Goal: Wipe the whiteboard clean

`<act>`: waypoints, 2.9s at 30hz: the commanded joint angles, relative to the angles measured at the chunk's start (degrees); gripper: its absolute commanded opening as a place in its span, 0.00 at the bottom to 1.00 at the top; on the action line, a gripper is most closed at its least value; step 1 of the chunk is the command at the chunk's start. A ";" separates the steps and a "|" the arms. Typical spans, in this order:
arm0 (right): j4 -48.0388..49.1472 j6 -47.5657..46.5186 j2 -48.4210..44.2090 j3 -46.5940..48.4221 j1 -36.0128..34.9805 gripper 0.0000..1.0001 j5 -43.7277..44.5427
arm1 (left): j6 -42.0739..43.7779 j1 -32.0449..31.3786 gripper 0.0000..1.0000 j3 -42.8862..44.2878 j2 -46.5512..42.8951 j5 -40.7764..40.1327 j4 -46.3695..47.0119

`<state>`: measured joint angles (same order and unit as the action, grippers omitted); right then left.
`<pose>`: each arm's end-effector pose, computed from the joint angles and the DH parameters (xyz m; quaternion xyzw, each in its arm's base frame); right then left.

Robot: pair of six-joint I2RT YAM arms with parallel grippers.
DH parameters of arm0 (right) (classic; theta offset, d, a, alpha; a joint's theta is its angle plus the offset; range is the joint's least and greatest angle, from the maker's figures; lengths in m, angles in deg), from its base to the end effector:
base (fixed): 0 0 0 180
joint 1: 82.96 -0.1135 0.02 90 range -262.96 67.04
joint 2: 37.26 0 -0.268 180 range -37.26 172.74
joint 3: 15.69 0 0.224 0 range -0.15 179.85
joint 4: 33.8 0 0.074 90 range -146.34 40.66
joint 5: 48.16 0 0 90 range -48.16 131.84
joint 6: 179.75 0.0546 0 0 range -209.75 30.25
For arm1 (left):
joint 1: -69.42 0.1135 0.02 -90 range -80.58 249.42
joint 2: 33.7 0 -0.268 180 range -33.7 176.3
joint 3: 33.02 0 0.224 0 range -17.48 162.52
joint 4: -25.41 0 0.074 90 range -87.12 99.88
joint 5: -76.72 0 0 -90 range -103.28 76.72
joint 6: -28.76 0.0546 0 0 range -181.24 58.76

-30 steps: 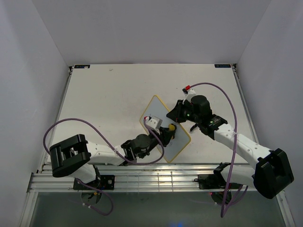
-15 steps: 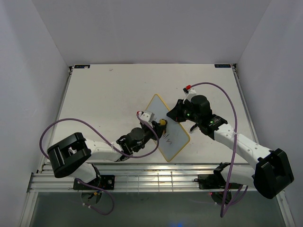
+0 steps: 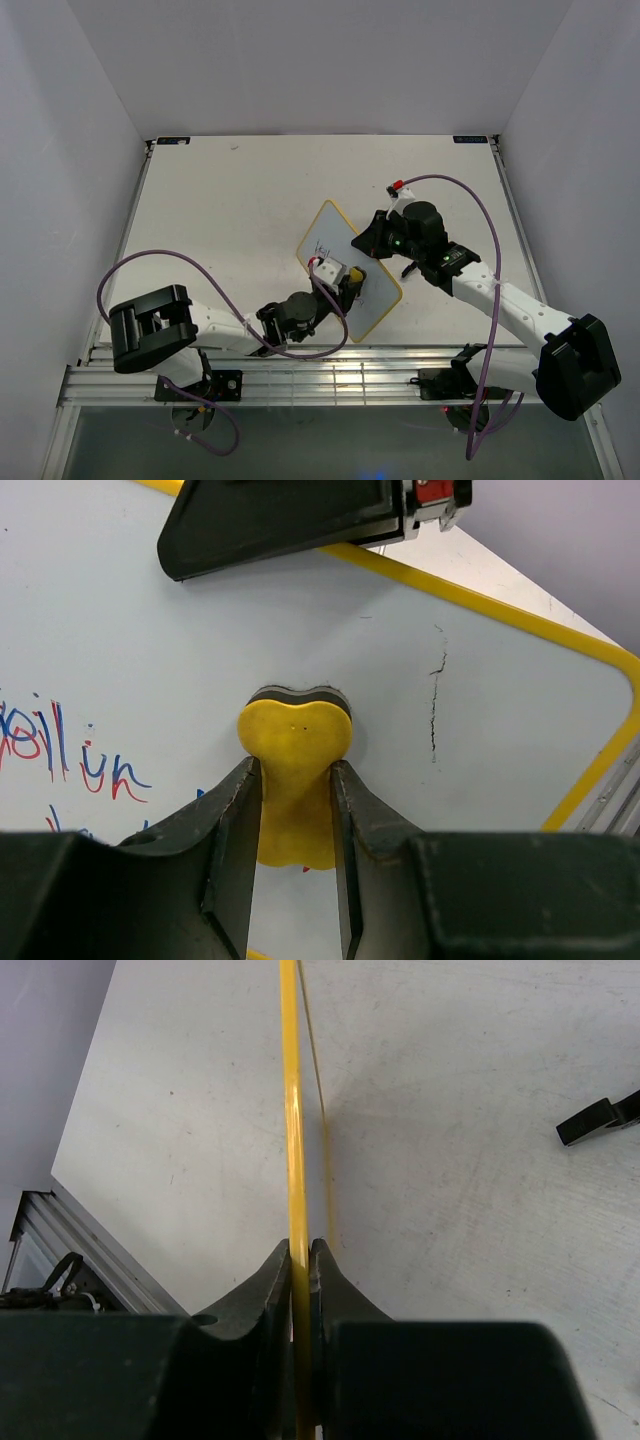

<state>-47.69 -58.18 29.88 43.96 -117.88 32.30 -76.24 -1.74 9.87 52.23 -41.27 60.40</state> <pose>0.2056 0.1545 0.2846 -0.0709 0.8214 0.3654 0.4321 0.1165 -0.2621 0.2108 0.2049 0.7210 -0.3012 0.5894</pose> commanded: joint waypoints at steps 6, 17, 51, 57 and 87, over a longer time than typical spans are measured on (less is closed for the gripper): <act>7.14 10.43 -2.44 0.09 -3.49 0.08 -6.37 | 3.40 -3.02 0.09 3.41 1.43 3.99 -1.30; 7.14 12.90 -2.97 -0.79 -3.58 0.08 -6.19 | 7.27 -5.66 0.09 7.36 2.58 2.85 -1.30; 3.36 8.68 -2.10 2.20 -2.97 0.08 -6.98 | 11.93 -10.06 0.06 8.51 6.71 17.88 -9.13; 2.75 6.67 -2.27 2.20 -2.70 0.08 -3.39 | 6.32 -9.88 0.06 5.08 2.58 4.72 -10.09; -0.42 -2.57 -4.99 1.59 -0.86 0.08 -6.01 | -16.29 30.19 0.02 -3.45 -17.39 16.29 -19.78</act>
<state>-50.51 -60.21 27.56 42.94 -118.95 29.52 -93.58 25.23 4.61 32.47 -32.68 37.04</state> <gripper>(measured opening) 0.121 0.396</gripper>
